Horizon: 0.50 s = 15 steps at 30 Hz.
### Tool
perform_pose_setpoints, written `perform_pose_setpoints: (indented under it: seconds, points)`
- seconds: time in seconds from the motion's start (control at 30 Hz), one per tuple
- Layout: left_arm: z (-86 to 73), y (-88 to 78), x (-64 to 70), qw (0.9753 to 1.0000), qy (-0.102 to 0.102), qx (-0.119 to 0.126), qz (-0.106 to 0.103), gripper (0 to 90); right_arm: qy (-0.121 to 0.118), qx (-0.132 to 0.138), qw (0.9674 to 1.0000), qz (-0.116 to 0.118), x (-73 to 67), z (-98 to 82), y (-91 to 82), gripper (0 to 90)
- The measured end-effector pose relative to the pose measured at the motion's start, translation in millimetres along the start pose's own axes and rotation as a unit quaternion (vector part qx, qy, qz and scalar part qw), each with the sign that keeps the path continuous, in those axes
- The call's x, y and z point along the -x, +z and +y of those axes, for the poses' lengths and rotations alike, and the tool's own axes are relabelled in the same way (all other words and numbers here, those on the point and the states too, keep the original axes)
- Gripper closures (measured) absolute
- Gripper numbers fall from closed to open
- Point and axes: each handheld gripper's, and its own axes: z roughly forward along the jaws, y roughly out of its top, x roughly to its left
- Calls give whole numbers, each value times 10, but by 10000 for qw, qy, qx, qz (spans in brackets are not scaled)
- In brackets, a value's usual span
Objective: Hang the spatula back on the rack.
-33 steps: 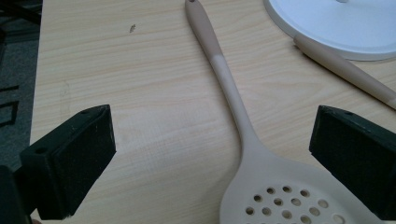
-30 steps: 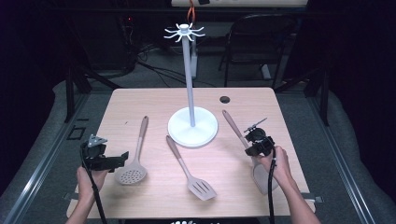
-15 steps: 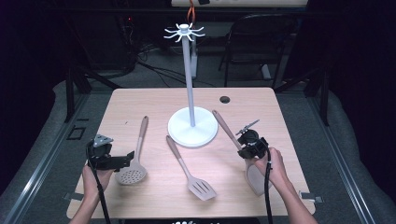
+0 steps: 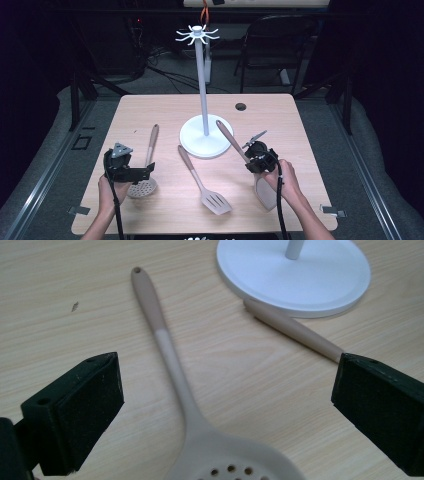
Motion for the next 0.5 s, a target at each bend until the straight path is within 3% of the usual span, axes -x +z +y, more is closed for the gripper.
perform_pose_setpoints:
  seconds: [0.33,0.5]
  points:
    - [164,86,255,9992,74,193,-339,18,-209,111,9997,-53,-119,62,-55,786]
    - [264,131,359,9978,-20,303,-583,3,-286,266,9992,-34,-175,108,-85,786]
